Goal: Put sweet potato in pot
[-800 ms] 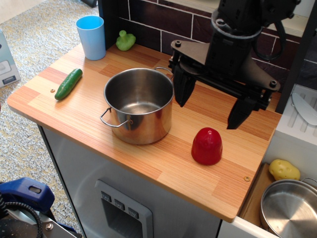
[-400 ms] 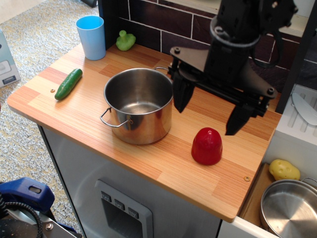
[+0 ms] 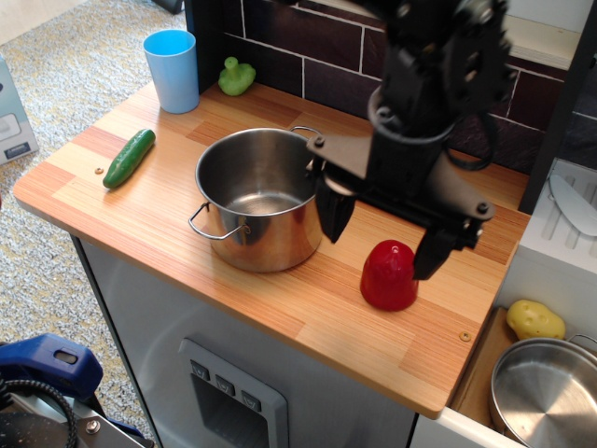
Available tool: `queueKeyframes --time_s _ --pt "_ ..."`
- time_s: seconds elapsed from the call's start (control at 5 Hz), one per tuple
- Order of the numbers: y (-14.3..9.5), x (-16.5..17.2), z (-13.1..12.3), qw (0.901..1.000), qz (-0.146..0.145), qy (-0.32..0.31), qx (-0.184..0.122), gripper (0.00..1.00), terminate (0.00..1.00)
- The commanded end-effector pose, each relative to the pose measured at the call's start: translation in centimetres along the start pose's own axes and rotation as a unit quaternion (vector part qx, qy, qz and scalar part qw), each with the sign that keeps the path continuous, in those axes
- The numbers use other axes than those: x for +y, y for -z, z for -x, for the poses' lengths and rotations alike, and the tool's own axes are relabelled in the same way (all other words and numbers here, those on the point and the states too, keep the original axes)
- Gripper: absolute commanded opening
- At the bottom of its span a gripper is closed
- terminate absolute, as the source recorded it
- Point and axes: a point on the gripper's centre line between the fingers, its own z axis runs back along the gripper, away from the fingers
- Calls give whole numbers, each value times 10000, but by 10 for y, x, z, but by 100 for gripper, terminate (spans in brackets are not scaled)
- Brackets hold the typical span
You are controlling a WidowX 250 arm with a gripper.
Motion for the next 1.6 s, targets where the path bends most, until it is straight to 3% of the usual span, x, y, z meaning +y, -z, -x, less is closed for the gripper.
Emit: queueKeyframes --time_s 0.0,0.6,0.8,1.2,1.4 --pt "16 2 -10 9992 31 41 -392 100 0" --pt "39 -9 -32 9982 297 106 -508 100 0" --pt "54 -14 -33 9976 532 71 -446 100 0" --pt "72 -16 -23 9968 611 -23 -522 100 0" --pt "64 -19 -23 9974 520 -17 -499 0 0"
